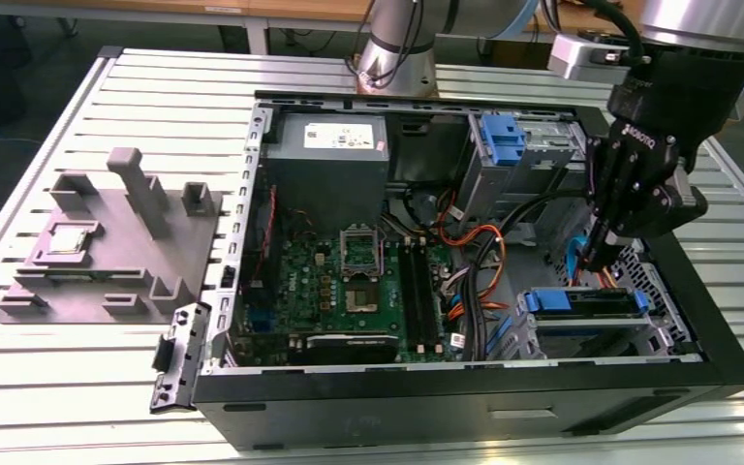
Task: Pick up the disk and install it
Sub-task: 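Insert the second disk wire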
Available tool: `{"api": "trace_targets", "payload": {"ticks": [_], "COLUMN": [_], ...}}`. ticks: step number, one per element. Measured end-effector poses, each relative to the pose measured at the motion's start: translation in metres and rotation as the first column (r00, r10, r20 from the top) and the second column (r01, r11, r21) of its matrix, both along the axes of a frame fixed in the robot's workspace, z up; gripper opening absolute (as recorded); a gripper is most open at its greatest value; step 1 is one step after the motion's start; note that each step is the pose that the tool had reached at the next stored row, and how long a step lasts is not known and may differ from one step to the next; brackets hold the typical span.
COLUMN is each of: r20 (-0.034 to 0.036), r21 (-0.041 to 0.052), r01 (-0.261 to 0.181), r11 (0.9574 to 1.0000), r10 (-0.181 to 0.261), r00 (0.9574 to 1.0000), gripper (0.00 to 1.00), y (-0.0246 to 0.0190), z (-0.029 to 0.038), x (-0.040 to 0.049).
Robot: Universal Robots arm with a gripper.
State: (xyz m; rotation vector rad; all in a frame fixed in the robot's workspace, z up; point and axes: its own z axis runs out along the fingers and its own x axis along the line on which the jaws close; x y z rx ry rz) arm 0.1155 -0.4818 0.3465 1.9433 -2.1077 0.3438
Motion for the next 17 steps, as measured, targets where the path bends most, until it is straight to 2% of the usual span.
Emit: {"api": "trace_targets", "payload": {"ticks": [4,10,13,15,17], "r20": [0.0074,0.0256,0.0336,0.0388,0.0435], "r21": [0.0020,0.0150,0.0176,0.0240,0.0361], "r01": [-0.004,-0.007,-0.009,-0.010,-0.011], "r11": [1.0000,0.9999,0.9998,0.9997,0.9993], "r10": [0.004,0.006,0.008,0.009,0.010], "r00": [1.0000,0.9997,0.9994,0.9992,0.9990], "gripper": [0.16,0.16,0.16,0.16,0.16], "y": [-0.0050,-0.0091,-0.0117,-0.0133,-0.0146], "z": [-0.0004,-0.0017,-0.0018,-0.0021,-0.0024], "x": [-0.0011,-0.0041,-0.0053,-0.0057,-0.0060]}}
